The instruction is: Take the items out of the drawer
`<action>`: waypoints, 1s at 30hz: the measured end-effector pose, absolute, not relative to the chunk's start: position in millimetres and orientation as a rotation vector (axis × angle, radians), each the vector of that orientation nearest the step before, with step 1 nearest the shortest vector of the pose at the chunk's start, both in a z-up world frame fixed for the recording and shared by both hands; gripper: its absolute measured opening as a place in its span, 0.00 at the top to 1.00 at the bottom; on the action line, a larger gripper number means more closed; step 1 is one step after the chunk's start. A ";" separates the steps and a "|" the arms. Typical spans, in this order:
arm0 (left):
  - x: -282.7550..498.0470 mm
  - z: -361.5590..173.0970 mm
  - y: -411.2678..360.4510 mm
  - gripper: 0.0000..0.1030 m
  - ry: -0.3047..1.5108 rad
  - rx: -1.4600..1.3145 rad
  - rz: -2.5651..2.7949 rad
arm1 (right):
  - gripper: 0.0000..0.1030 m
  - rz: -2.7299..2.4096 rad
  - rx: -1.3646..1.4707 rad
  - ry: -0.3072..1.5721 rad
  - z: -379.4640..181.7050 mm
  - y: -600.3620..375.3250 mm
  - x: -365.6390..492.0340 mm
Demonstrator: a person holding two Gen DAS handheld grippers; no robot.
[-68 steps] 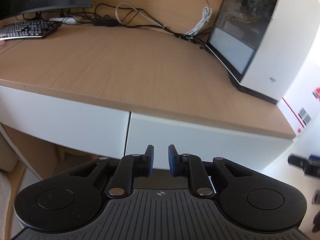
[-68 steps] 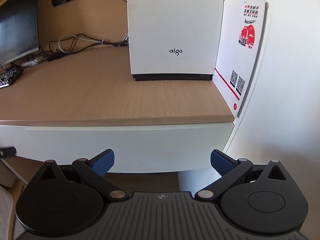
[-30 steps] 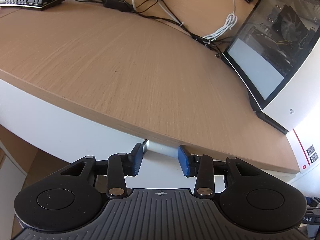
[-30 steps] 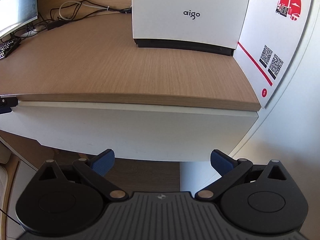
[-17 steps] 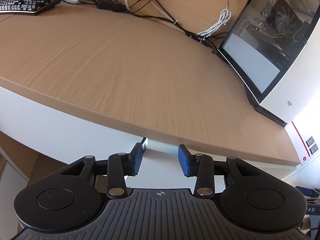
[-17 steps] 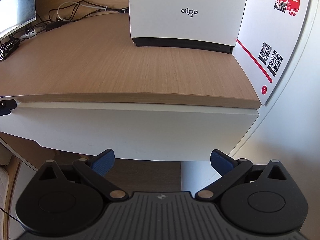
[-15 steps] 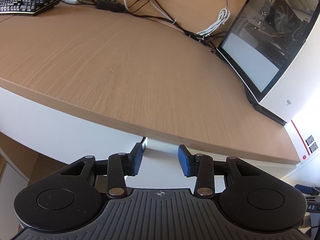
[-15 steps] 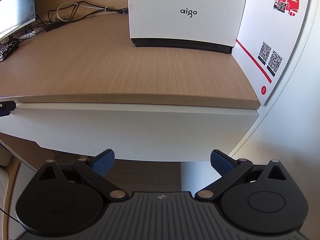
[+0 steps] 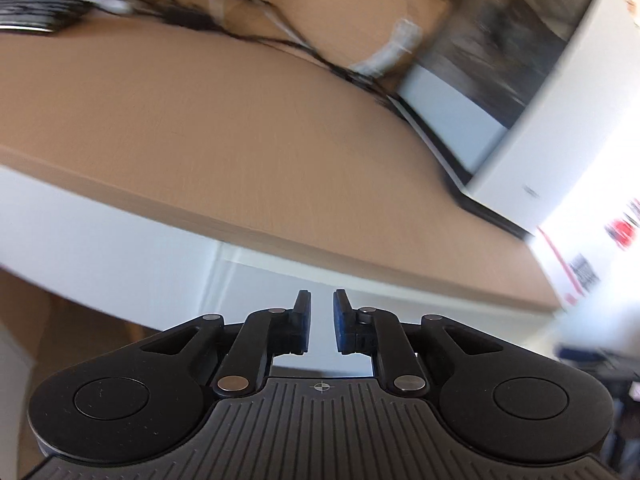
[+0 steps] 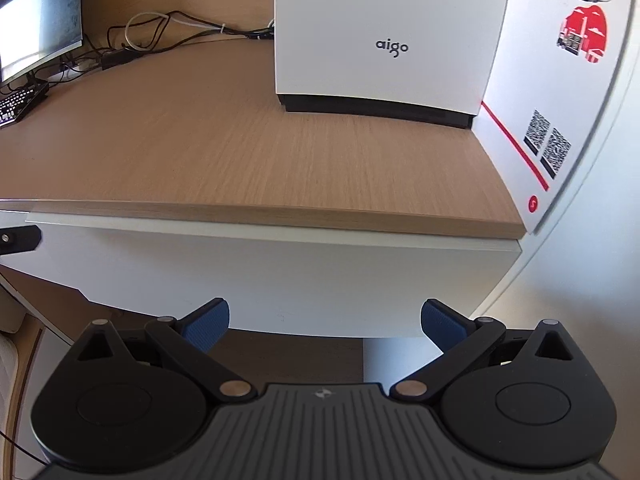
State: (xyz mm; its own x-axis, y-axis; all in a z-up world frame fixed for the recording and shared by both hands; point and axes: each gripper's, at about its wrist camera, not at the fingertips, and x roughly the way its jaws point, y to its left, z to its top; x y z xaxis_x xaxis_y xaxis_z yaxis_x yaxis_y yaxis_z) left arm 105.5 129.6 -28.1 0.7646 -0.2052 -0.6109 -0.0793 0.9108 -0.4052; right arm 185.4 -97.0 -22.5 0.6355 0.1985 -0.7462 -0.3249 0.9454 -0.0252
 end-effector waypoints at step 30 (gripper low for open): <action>126.1 -31.0 134.7 0.59 0.682 -0.363 0.003 | 0.00 0.293 -0.097 0.691 -35.8 -50.1 214.8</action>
State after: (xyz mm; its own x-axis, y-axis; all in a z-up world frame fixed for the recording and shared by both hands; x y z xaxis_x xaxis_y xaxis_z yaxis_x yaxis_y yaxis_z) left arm 126.1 134.7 -31.0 0.7785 -0.1150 -0.6170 -0.1207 0.9373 -0.3270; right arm 214.8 -50.1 -35.8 0.7313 0.2338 -0.6407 -0.2978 0.9546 0.0085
